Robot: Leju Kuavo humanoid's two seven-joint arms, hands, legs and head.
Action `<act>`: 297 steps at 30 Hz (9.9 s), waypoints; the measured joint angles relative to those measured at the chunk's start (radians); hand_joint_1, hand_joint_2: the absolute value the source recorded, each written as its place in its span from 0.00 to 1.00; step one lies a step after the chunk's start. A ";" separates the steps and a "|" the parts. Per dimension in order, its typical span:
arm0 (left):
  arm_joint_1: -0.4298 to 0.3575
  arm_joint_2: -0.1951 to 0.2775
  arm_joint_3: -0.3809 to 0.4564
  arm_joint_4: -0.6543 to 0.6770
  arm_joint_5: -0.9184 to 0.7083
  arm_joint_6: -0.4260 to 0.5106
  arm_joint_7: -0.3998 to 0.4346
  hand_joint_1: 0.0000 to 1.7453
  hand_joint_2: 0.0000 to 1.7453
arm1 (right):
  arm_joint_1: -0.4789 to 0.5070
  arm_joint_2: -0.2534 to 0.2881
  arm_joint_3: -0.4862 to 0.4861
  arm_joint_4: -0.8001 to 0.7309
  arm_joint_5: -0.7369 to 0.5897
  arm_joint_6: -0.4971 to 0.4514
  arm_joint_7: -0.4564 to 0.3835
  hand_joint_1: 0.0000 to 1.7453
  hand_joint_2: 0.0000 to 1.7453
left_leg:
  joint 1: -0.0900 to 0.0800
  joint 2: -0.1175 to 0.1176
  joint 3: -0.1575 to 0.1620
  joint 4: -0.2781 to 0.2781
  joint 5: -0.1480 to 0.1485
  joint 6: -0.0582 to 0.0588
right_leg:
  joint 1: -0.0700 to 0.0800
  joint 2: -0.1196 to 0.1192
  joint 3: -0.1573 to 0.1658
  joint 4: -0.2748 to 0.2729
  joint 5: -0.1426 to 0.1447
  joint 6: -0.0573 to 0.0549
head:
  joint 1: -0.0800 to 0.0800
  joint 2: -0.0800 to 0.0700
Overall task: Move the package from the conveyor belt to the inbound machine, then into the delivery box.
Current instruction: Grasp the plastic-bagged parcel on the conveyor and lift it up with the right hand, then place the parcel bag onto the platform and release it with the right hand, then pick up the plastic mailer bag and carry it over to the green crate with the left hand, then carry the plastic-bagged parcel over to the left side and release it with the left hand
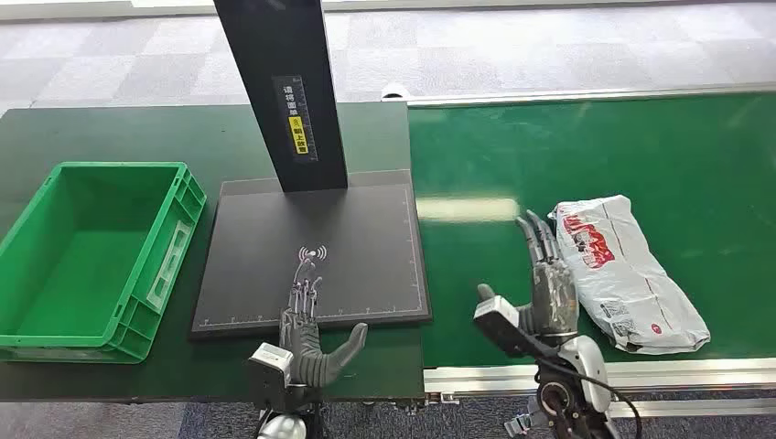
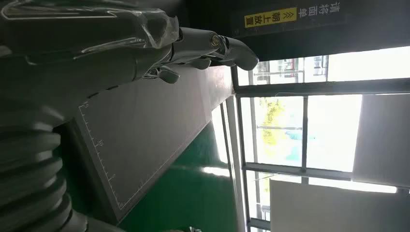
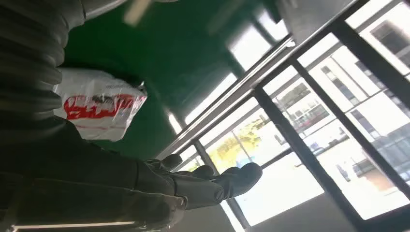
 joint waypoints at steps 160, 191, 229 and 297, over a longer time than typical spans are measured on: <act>-0.477 0.009 0.048 0.259 -0.710 -0.266 0.341 0.00 1.00 | 0.107 0.159 0.038 -0.708 -0.414 0.022 -0.386 0.00 1.00 | 0.000 -0.004 -0.003 0.002 0.004 -0.001 | 0.000 -0.003 -0.003 0.000 0.004 0.001 | 0.000 0.000; -0.656 -0.035 -0.073 0.681 -1.278 -0.185 0.764 0.79 1.00 | 0.126 0.160 0.023 -0.720 -0.491 0.109 -0.449 0.00 1.00 | 0.000 -0.004 -0.004 0.002 0.004 -0.001 | 0.000 -0.003 -0.002 0.000 0.004 0.001 | 0.000 0.000; -0.502 0.025 0.264 0.203 -0.667 0.197 0.187 1.00 1.00 | 0.131 0.165 -0.013 -0.698 -0.477 -0.011 -0.425 0.00 1.00 | 0.001 -0.003 -0.004 0.001 0.004 -0.001 | 0.001 -0.002 -0.003 0.001 0.004 0.001 | 0.000 0.000; -0.775 0.518 0.912 0.743 -0.903 -0.240 0.584 0.00 1.00 | 0.292 0.211 -0.083 -0.642 -0.455 0.092 -0.348 0.00 1.00 | 0.004 0.002 -0.005 0.001 0.006 -0.003 | 0.004 0.003 -0.007 0.001 0.006 -0.002 | 0.001 0.000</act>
